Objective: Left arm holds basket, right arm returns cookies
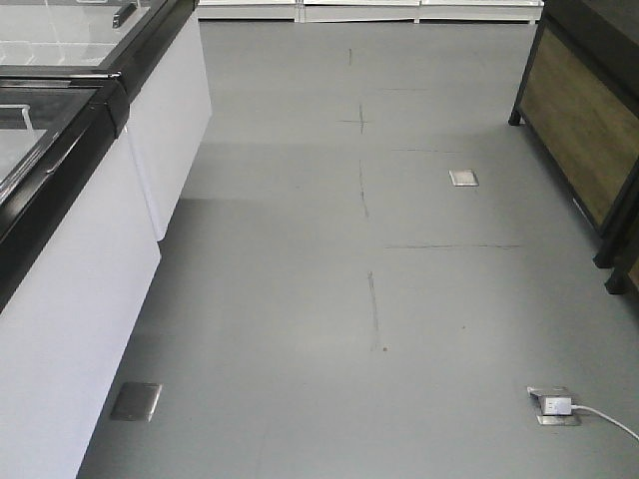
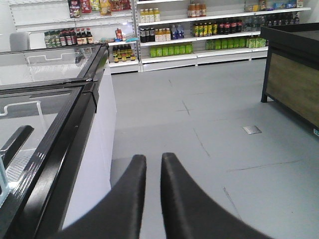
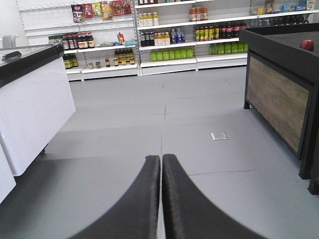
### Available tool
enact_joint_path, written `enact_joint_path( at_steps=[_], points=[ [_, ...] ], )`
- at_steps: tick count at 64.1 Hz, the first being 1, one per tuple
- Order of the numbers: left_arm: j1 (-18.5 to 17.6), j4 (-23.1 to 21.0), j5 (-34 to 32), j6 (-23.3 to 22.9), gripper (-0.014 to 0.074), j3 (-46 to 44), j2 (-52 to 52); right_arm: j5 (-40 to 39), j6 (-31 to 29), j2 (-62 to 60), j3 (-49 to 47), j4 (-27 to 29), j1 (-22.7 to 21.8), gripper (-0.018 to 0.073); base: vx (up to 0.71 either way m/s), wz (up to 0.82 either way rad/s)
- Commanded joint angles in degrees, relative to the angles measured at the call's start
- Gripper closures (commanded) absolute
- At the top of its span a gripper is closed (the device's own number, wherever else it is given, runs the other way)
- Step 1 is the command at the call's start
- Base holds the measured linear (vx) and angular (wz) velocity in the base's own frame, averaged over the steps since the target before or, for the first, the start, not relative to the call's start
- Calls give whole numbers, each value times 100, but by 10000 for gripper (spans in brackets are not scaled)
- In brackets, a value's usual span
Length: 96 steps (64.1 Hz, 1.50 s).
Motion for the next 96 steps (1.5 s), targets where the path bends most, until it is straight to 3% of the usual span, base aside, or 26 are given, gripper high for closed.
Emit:
enact_joint_path(
  at_steps=[1,16,31,35,43,58,76,85,96],
  points=[
    [-41,-40,-354,-31,439,-198,70,-427,-10,-71,19,-56,5,567,0,0],
    [-41,-40,-391,-31,277,-198,70,-427,-10,-71,19,-56,5,567,0,0],
    [-41,-128,-382,-130,273,-198,70,-427,-10,-71,19,-56,5,567,0,0],
    [-41,-353,-323,-403,273,-198,70,-427,-10,-71,19,-56,5,567,0,0],
    [-41,-800,-299,-1377,273,-222,83,-427,-10,-71,19,-56,5,567,0,0],
    [-41,-791,113,-2649,273,-1012,1093,-427,-10,-71,19,-56,5,567,0,0],
    [-33,-973,167,-4234,273,-2360,2312,-427,-10,-71,19,-56,5,567,0,0],
    [286,-1498,311,-4367,273,-2973,2695,-427,-10,-71,19,-56,5,567,0,0],
    [1310,-1536,1263,-4337,273,-3656,2811,-427,-10,-71,19,-56,5,567,0,0]
  ],
)
